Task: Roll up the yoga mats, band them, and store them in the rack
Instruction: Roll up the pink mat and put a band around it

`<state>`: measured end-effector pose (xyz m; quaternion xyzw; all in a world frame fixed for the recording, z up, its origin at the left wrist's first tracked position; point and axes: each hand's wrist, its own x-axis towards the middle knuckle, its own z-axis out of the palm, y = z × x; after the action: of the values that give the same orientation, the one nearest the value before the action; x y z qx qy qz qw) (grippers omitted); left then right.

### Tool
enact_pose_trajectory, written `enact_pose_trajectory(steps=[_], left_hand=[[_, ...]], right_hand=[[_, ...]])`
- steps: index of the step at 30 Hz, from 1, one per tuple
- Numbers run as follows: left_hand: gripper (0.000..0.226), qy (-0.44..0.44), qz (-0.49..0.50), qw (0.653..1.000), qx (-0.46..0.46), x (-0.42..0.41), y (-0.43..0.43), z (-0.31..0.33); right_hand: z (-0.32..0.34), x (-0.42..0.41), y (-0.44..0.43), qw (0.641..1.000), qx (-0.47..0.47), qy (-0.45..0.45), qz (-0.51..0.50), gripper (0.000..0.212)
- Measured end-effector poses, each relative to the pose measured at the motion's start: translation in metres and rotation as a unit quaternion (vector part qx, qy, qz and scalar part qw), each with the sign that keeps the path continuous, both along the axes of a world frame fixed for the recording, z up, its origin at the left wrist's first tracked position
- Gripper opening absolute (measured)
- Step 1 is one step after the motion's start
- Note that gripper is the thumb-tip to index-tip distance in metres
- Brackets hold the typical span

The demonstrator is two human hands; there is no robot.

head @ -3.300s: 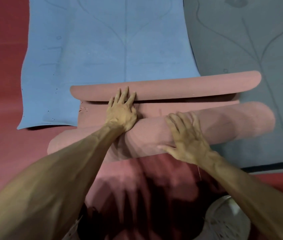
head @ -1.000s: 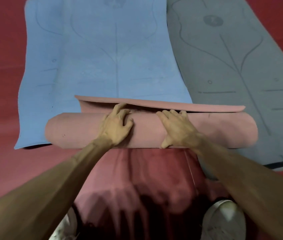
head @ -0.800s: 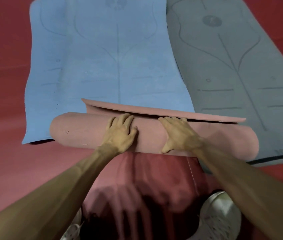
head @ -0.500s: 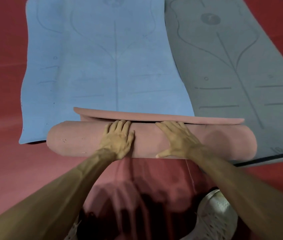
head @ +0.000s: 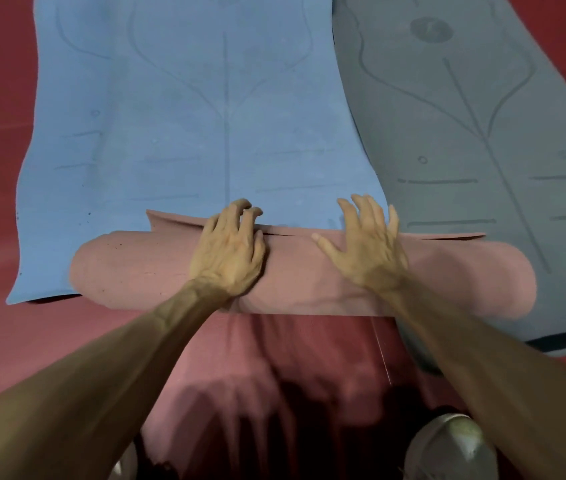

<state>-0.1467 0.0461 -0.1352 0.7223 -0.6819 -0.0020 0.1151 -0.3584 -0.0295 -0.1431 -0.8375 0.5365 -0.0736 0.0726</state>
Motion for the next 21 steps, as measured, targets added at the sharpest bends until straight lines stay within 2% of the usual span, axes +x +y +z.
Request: enact_pose_trajectory(steps=[2, 5, 9, 17, 19, 21], left_hand=[[0.041, -0.014, 0.000, 0.999, -0.028, 0.001, -0.003, -0.001], [0.046, -0.020, 0.006, 1.000, -0.007, 0.004, -0.015, 0.002], [0.061, -0.024, -0.005, 0.998, 0.049, 0.007, -0.032, 0.003], [0.062, -0.041, -0.011, 0.987, 0.156, 0.006, -0.027, -0.004], [0.060, -0.020, -0.012, 0.983, 0.181, 0.004, -0.022, -0.003], [0.060, -0.018, -0.009, 0.985, 0.174, 0.003, -0.015, -0.003]], right_hand=[[-0.002, 0.002, -0.009, 0.999, 0.046, 0.028, 0.006, 0.081], [0.002, 0.006, -0.024, 0.990, 0.128, 0.058, 0.003, 0.085], [0.010, 0.010, -0.038, 0.970, 0.226, 0.093, -0.003, 0.073], [0.007, 0.008, -0.016, 0.989, 0.113, 0.094, 0.009, 0.066], [0.007, 0.006, -0.008, 0.994, 0.077, 0.079, 0.010, 0.063], [0.005, 0.003, -0.001, 0.997, 0.047, 0.061, 0.009, 0.061]])
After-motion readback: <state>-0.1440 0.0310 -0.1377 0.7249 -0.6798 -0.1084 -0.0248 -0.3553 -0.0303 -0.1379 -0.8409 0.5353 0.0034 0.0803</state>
